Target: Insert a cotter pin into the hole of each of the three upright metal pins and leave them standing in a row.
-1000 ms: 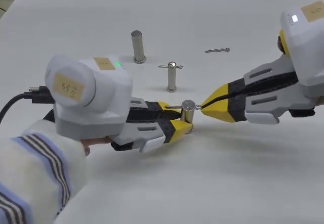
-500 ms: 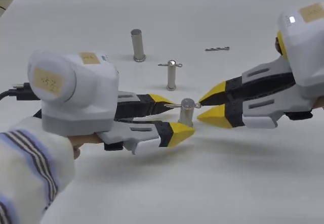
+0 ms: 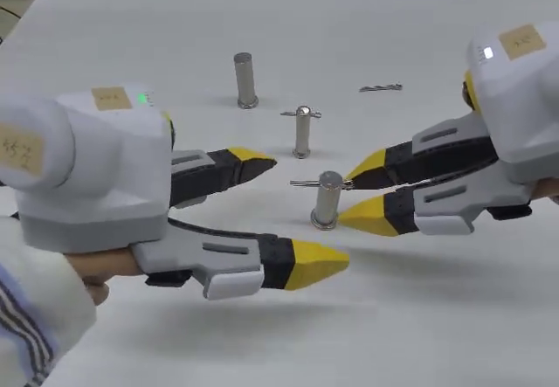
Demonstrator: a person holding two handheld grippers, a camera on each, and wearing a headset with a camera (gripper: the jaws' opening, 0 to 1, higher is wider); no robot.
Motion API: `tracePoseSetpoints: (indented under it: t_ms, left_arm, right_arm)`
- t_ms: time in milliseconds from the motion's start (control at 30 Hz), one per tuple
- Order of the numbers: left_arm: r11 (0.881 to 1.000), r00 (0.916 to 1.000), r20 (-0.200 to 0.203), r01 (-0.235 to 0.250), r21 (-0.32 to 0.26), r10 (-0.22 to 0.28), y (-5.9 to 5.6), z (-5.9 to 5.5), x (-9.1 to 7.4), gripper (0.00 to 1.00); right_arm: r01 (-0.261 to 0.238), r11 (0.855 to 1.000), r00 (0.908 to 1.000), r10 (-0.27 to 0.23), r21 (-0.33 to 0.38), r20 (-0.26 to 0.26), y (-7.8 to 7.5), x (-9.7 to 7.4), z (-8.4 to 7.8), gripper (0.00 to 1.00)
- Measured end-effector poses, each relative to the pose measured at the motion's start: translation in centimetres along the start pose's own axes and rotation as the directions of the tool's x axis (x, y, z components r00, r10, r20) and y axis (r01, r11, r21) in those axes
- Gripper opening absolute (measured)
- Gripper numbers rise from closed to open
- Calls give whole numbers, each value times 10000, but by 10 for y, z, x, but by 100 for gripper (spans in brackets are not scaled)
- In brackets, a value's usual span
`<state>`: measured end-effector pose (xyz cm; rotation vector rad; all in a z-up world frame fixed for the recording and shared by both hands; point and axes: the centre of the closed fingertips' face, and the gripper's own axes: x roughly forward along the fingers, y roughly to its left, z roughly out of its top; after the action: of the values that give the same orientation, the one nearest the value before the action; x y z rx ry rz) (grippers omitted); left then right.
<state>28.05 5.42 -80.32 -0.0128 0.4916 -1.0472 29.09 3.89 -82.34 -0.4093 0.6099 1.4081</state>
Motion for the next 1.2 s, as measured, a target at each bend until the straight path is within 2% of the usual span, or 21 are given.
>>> tracePoseSetpoints:
  t_ms: [100, 233, 333, 533, 733, 867, 1200]
  left_arm:
    - [9999, 10000, -15, -67, 130, 68, -2, 0, -3, 90]
    - [9999, 9998, -189, -109, 23, 109, -3, -4, -7, 92]
    - [9997, 9996, -141, -251, 43, 251, -2, -3, -10, 99]
    - [9993, 9993, -97, -373, -54, 372, 0, -3, -17, 99]
    - [9984, 9983, -147, -559, -70, 558, 2, -5, -20, 99]
    - [9979, 9979, -157, -633, 160, 635, 2, -6, -22, 99]
    - [9977, 9978, -350, -550, 385, 563, 2, -8, -22, 99]
  right_arm:
    - [35, 10000, 10000, -35, -9, 14, -2, 1, 1, 25]
    - [51, 10000, 10000, -51, -59, 45, -4, 4, 3, 25]
    - [66, 9999, 10000, -66, -100, 67, -6, 6, 4, 25]
    - [-16, 10000, 9997, 18, -94, 264, -6, 11, 9, 24]
    - [-94, 9997, 9998, 97, -212, 158, -6, 15, 7, 23]
    - [-185, 9997, 9994, 189, -133, 288, -6, 16, 7, 19]
    - [-28, 9987, 9995, 44, -511, 319, -8, 16, 6, 15]
